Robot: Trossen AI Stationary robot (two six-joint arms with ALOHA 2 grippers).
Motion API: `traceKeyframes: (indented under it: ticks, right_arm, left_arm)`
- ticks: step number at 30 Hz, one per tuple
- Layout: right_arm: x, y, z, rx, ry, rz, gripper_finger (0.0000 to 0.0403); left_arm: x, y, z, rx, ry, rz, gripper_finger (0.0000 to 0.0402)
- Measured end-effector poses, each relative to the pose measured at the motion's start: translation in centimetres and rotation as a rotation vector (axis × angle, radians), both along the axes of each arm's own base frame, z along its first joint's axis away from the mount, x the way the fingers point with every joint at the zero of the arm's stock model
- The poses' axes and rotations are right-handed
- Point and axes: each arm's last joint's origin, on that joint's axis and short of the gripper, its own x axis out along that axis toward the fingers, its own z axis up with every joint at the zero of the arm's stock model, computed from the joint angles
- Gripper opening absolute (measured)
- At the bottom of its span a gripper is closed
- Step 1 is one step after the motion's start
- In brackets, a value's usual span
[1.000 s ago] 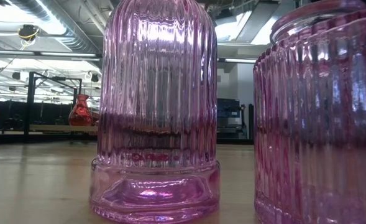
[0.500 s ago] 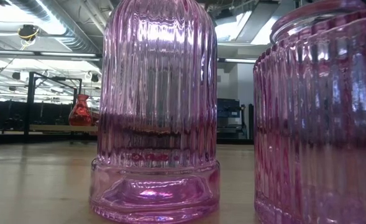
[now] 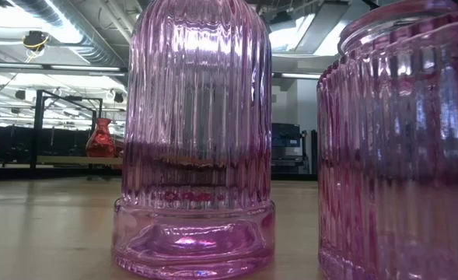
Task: Sort vases onto shelf
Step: Put the bottom transparent vase on the shelf aligned with the other transparent vase
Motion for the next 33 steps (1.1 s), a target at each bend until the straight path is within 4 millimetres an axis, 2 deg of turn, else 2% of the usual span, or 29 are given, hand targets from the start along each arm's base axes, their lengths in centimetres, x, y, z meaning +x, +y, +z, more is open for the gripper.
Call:
traceKeyframes:
  ticks: [5, 9, 14, 23, 27, 33]
  right_arm:
    - [0.0, 0.0, 0.0, 0.01, 0.001, 0.021, 0.0008]
    - [0.1, 0.1, 0.7, 0.019, -0.006, 0.043, 0.0005]
    - [0.2, -0.6, 2.9, 0.005, -0.026, 0.043, 0.0002]
    - [0.5, -3.7, 7.1, -0.082, -0.1, 0.056, 0.0001]
    - [2.2, -5.0, 8.7, -0.097, -0.134, 0.133, 0.0001]
    - [7.8, -7.0, 11.5, -0.153, -0.186, 0.302, 0.0]
  left_arm:
    - [0.0, 0.0, 0.0, 0.0, 0.0, 0.0, 0.0224]
    - [0.0, 0.0, 0.0, 0.0, 0.0, 0.0, 0.0224]
    - [0.0, 0.0, 0.0, 0.0, -0.001, 0.0, 0.0224]
    - [0.0, 0.0, 0.0, -0.001, -0.003, 0.0, 0.0224]
    - [0.0, 0.0, 0.1, -0.002, -0.005, 0.0, 0.0224]
    - [0.0, 0.0, 0.1, -0.002, -0.006, -0.001, 0.0224]
